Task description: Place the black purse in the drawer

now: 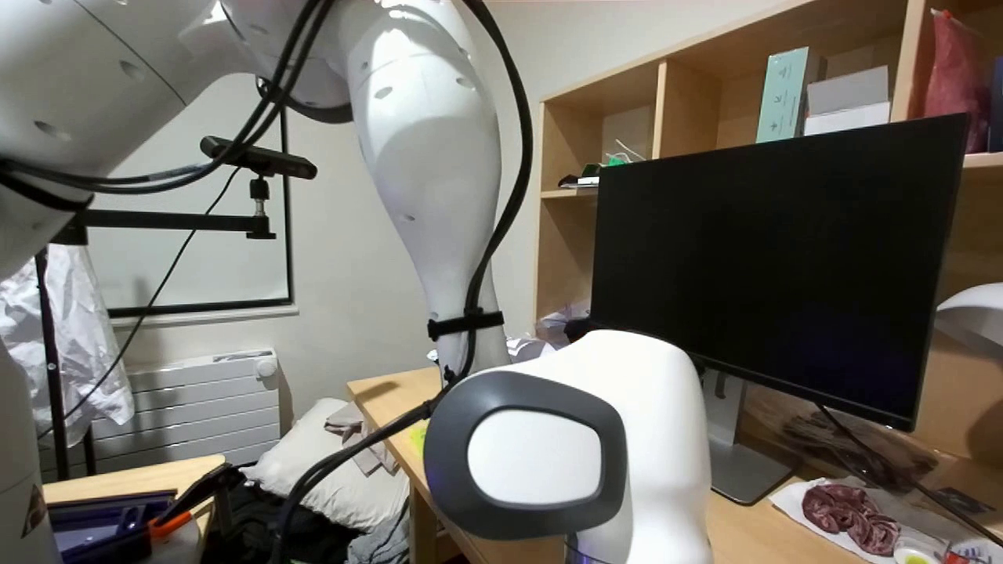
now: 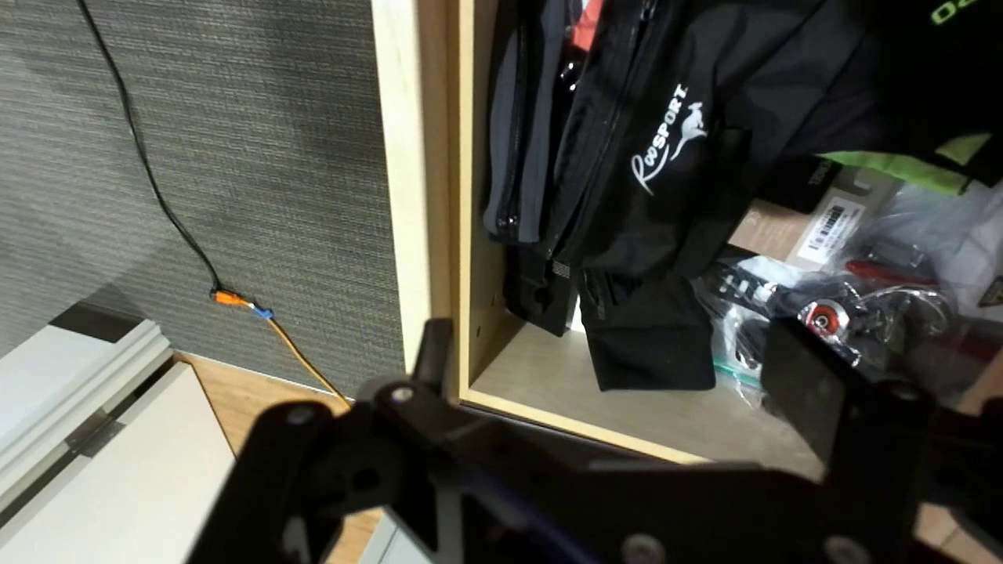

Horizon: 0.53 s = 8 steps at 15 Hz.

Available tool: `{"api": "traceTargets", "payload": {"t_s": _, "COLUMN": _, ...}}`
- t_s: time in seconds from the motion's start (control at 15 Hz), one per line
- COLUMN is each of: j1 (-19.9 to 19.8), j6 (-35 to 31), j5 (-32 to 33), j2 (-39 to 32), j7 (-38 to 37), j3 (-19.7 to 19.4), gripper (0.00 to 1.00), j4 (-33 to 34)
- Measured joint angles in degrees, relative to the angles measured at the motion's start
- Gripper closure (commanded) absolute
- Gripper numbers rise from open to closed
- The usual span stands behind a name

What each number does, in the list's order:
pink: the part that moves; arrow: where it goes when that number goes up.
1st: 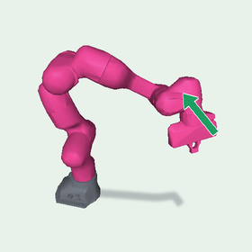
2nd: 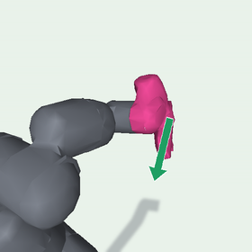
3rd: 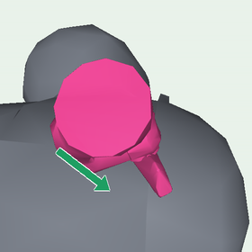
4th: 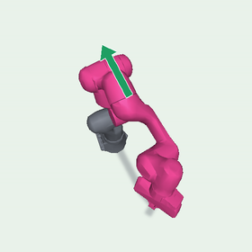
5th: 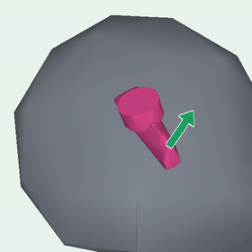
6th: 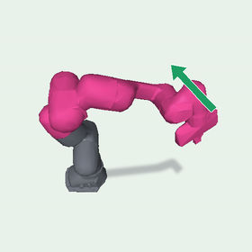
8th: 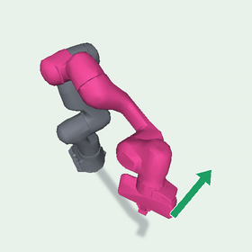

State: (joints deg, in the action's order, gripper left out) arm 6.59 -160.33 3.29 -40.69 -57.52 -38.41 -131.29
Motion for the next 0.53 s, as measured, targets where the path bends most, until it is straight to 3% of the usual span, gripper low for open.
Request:
{"api": "traceTargets", "payload": {"t_s": 0.2, "j1": 2.38, "j6": -0.52, "j5": 0.78, "j2": 3.69, "j7": 1.42, "j3": -2.13, "gripper": 0.0, "j4": -2.35}}
{"api": "traceTargets", "payload": {"t_s": 0.53, "j1": 3.04, "j6": 2.52, "j5": 0.78, "j2": 13.03, "j7": 3.32, "j3": -0.8, "gripper": 0.0, "j4": -3.65}}
